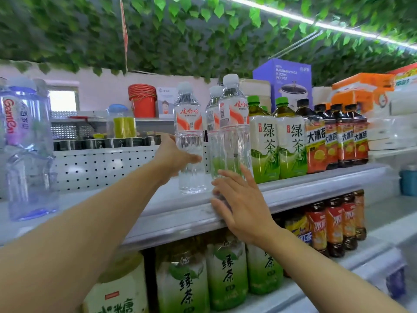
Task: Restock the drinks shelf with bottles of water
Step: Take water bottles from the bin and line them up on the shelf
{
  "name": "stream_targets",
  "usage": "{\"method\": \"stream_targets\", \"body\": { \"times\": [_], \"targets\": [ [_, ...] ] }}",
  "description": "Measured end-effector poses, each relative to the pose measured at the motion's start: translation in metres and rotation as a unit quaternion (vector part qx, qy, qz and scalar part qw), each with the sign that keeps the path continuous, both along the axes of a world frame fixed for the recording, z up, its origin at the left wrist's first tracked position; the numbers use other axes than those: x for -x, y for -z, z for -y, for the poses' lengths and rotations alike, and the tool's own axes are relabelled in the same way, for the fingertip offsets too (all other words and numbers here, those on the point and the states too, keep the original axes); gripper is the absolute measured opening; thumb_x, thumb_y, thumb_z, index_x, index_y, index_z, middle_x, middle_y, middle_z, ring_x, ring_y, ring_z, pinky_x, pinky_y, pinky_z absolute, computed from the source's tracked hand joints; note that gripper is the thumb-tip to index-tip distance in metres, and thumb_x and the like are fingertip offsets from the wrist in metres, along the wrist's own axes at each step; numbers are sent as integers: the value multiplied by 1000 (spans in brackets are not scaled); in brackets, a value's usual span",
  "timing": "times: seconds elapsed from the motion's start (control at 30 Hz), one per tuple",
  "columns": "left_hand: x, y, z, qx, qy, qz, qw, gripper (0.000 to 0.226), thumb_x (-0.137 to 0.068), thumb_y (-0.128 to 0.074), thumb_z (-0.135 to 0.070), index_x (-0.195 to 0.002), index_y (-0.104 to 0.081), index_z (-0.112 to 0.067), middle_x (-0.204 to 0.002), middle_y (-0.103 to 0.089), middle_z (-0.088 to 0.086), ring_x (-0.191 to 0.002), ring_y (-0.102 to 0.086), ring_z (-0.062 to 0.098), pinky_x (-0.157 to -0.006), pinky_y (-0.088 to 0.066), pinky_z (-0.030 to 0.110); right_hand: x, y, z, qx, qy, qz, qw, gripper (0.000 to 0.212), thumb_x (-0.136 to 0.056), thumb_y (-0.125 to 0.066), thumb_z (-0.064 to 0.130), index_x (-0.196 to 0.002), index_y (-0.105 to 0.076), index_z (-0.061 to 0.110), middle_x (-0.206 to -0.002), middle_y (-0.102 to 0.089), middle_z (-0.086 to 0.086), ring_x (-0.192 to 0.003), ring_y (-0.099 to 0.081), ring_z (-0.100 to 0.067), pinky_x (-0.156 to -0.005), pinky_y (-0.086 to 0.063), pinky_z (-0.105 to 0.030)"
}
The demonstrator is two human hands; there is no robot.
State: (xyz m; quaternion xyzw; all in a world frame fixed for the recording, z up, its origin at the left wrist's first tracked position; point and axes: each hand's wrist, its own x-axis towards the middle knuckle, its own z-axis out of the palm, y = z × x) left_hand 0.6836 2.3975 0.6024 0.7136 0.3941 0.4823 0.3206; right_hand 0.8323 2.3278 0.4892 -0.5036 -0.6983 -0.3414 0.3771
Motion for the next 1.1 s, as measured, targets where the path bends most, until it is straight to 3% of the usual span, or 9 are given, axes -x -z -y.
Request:
{"method": "stream_targets", "body": {
  "times": [0.07,0.2,0.3,0.43,0.6,0.8,0.9,1.03,1.1],
  "targets": [
    [6,-4,0,42,24,-58,997,62,-77,-73,-2,-124,-34,-13,-109,-55,6,-101,-55,25,-75,-47,38,0,0,-1,-5,3,1,1000,37,-94,-34,41,-94,-62,17,-103,-64,5,-125,-46,-16,-116,-13,-43],
    [7,-9,-11,71,37,-135,988,31,-79,-70,-1,-106,-57,-9,-115,-61,12,-101,-56,28,-81,-49,40,-1,1,-1,-11,8,3,1000,37,-94,-34,41,-95,-62,17,-103,-64,6,-124,-47,-15,-116,-13,-43],
    [-3,-13,-25,90,32,-162,982,51,-79,-71,-4,-126,-52,-4,-129,-56,16,-112,-56,33,-84,-51,40,-3,1,-1,-10,7,4,1000,35,-93,-34,41,-92,-61,18,-101,-64,6,-123,-47,-15,-116,-12,-42],
    [-17,-16,-48,106,11,-168,980,58,-81,-70,-4,-133,-45,-1,-137,-48,19,-120,-51,35,-94,-49,43,-3,1,-1,-19,0,-2,1000,32,-92,-37,39,-90,-60,18,-98,-64,6,-121,-48,-16,-117,-11,-39],
    [-34,-15,-70,109,13,-172,979,61,-79,-72,-5,-133,-45,-4,-137,-49,17,-119,-53,35,-94,-50,44,-3,2,-2,-22,-3,1,1000,31,-93,-36,39,-89,-59,19,-97,-63,7,-120,-47,-14,-117,-10,-37],
    [-53,-10,-84,92,44,-163,981,60,-77,-73,-6,-130,-46,-9,-131,-54,14,-111,-58,31,-80,-55,37,-3,2,-1,-34,-4,7,999,29,-92,-37,38,-88,-58,18,-94,-62,6,-117,-48,-16,-116,-14,-39],
    [-58,-6,-84,61,48,-156,985,57,-77,-73,-5,-127,-47,-13,-125,-56,10,-104,-59,27,-64,-55,31,-2,2,-1,-34,-5,9,999,29,-91,-38,36,-87,-58,17,-92,-61,6,-115,-49,-17,-115,-16,-41],
    [-58,-1,-83,58,69,-153,984,43,-81,-66,3,-117,-54,-16,-117,-61,7,-106,-59,26,-86,-54,38,-1,2,-1,-31,-2,6,999,29,-91,-38,37,-86,-58,17,-91,-61,6,-115,-49,-16,-116,-15,-40],
    [-58,1,-83,63,64,-172,981,40,-83,-65,1,-120,-54,-13,-119,-60,7,-108,-58,25,-82,-53,34,-1,2,0,-29,1,6,1000,29,-91,-37,37,-86,-58,17,-92,-61,6,-116,-49,-16,-116,-14,-40]
  ]
}}
